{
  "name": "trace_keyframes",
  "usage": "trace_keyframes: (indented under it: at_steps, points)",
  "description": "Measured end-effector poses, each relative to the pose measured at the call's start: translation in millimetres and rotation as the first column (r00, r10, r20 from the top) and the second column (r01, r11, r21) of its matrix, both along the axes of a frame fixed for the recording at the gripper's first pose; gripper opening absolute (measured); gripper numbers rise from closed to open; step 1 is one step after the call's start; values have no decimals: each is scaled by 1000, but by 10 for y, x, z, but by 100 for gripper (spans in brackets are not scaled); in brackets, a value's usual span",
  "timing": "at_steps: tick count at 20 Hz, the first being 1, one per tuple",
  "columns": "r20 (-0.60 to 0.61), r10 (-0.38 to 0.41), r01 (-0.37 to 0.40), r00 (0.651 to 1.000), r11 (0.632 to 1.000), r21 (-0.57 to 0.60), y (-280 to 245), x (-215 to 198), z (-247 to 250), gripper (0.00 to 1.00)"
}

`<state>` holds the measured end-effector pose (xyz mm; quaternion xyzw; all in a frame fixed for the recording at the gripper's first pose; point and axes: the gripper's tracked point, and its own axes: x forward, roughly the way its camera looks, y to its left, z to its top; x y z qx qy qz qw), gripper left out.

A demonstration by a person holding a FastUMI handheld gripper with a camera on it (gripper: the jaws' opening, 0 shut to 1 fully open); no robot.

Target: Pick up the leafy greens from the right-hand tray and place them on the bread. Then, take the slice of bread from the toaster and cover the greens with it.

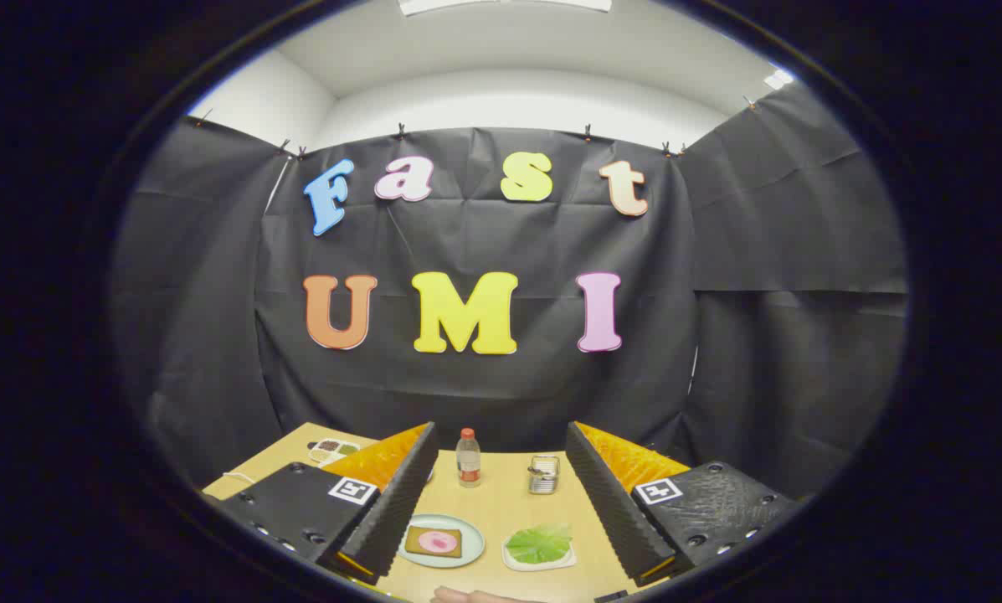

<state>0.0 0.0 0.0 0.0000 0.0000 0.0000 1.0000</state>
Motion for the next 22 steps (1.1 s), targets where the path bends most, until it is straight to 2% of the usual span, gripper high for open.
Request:
trace_keyframes:
  at_steps: [16,19,22]
  points:
    - [-45,12,-13,999,1000,-8,-615,176,-204,96]
    - [-67,30,-30,997,1000,0,-717,314,-401,96]
    - [-144,28,-24,989,999,26,-877,541,-821,96]
